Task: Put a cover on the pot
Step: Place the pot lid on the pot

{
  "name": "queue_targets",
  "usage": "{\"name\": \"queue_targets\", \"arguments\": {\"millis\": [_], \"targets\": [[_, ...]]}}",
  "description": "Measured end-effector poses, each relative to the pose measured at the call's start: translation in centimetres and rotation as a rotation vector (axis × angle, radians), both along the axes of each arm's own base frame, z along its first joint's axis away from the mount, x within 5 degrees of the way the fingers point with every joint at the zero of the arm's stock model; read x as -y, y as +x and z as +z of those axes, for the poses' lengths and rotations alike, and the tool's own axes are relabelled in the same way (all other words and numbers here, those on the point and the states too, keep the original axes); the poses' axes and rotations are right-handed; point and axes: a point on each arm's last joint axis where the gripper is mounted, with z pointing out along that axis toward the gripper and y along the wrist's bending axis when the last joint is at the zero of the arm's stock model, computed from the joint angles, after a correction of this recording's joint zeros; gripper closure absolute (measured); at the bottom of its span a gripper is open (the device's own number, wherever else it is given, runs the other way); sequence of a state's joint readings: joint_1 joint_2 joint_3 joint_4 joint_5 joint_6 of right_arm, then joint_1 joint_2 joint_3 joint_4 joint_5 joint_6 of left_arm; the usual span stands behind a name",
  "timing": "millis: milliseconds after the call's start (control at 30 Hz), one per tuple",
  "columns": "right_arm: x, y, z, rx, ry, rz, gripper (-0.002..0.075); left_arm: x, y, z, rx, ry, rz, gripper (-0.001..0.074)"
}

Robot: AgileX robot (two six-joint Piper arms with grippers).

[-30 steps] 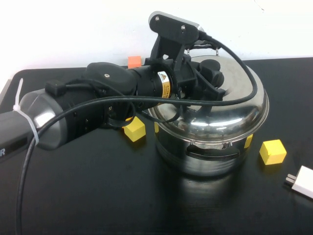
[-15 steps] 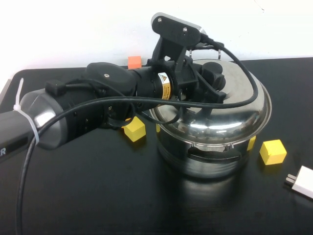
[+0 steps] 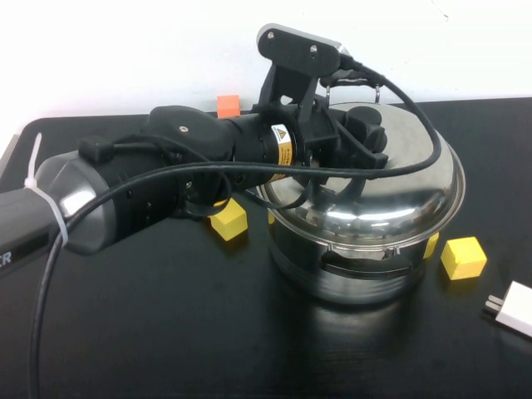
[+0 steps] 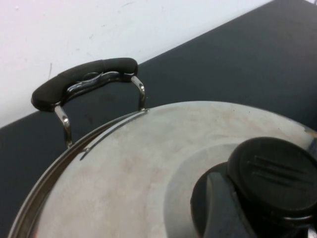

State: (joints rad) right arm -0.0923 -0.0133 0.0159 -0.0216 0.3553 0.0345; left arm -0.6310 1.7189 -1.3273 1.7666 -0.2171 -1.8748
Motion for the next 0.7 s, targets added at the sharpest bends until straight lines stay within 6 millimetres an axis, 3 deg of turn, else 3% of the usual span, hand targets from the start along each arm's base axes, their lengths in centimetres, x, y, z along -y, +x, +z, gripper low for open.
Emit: {"name": "queue_targets", "arguments": {"millis": [700], "targets": [[0.0,0.0,0.0,0.0,0.0,0.0,0.0728,0.0,0.19,-0.19,0.088,0.082,-0.028,0.0405]]}}
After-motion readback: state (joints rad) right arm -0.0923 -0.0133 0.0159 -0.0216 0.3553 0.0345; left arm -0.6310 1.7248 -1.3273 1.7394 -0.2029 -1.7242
